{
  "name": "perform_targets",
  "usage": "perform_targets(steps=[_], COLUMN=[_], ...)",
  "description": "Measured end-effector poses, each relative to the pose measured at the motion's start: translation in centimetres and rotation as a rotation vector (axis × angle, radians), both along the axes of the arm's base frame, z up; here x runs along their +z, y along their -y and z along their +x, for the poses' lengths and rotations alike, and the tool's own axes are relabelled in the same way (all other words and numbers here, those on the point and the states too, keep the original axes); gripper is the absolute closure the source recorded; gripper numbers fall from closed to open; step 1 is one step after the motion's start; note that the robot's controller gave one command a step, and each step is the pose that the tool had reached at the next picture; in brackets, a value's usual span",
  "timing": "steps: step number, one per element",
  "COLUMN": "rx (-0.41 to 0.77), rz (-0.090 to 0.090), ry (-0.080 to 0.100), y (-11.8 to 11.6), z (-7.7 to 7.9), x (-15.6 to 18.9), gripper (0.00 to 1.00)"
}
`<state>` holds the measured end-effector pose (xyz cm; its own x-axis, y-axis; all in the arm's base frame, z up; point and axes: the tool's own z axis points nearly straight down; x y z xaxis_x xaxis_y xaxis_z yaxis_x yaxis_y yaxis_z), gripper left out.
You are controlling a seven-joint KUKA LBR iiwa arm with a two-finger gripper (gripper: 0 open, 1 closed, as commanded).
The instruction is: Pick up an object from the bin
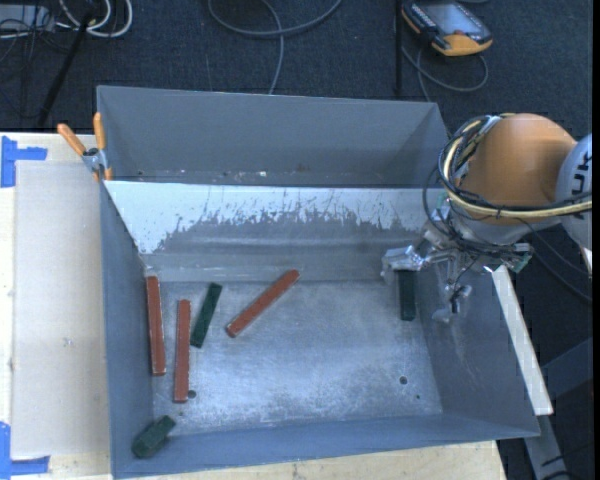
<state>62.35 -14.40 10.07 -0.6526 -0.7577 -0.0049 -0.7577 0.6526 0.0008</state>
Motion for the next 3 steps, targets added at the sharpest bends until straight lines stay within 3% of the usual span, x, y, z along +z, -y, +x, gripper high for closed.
perform_targets(steps=[1,2,3], rx=[-0.009,0.123,0.123], rz=[-0.001,0.013,0.006], ry=[-0.002,-0.005,-0.003], y=[-2.0,0.0,-0.6], z=[-0.1,0.1,0.2], x=[0.5,-2.7,-2.7], gripper=[0.00,0.00,0.00])
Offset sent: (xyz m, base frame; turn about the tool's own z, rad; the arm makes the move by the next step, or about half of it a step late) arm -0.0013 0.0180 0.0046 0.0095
